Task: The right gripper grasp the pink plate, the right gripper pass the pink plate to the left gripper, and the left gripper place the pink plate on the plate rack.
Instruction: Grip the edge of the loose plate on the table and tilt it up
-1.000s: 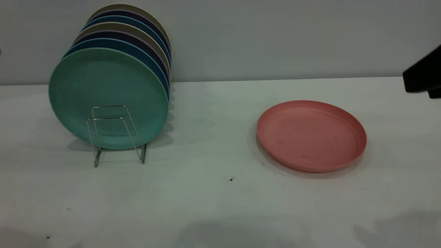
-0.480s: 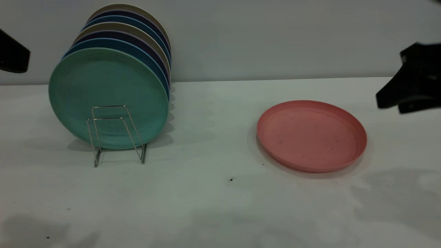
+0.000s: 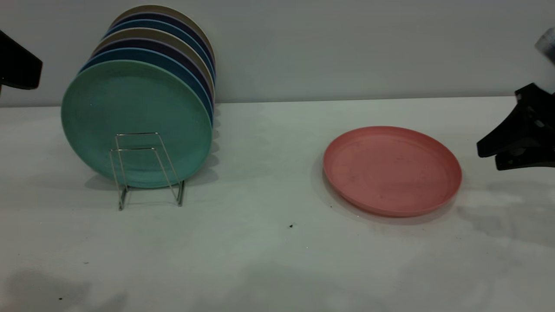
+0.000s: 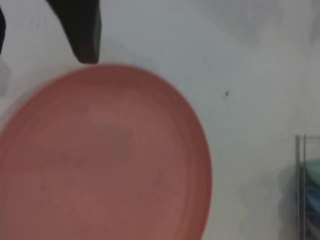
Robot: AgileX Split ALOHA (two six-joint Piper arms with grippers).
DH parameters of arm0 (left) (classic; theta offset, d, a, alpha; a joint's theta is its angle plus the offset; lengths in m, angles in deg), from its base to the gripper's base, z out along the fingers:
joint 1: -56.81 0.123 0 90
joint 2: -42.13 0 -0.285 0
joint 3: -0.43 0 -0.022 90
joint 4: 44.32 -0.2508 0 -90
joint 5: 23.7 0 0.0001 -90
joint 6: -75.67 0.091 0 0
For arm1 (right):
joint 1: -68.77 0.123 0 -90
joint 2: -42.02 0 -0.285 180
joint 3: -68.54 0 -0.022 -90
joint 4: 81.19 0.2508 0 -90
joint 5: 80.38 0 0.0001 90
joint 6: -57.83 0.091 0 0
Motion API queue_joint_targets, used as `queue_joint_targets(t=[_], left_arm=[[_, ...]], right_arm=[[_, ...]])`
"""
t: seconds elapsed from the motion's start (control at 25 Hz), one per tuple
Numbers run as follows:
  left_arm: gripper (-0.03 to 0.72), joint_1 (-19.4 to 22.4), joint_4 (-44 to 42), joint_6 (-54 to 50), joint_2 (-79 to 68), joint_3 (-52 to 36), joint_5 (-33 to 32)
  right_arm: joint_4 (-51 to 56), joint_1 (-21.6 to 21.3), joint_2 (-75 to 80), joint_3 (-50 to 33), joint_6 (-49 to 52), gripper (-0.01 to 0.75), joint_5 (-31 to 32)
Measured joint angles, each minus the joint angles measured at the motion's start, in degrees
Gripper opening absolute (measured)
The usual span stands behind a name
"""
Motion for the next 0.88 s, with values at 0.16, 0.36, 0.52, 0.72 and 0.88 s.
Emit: queue_joint_targets(t=[0.16,0.36,0.52,0.72,0.88], left_arm=[[0.566,0.0,0.0,0.06,-0.04,0.0,-0.01],[0.566,0.0,0.0,0.06,-0.04,0.0,-0.01],[0.566,0.0,0.0,0.06,-0.04,0.0,-0.06],[0.566,0.0,0.0,0.06,-0.04,0.0,-0.06],[0.566,0.0,0.0,0.06,-0.04,0.0,-0.06]], right_arm=[[0.31,0.0,5.4,5.33,0.39,0.388,0.0],[0.49,0.0,11.33,11.2,2.63,0.388,0.04],[0.9,0.18,14.27,13.85,3.61,0.38,0.04],[1.88,1.05,16.74,15.57,3.94,0.346,-0.13],[3.08,2.38,18.52,16.47,3.97,0.339,-1.0]])
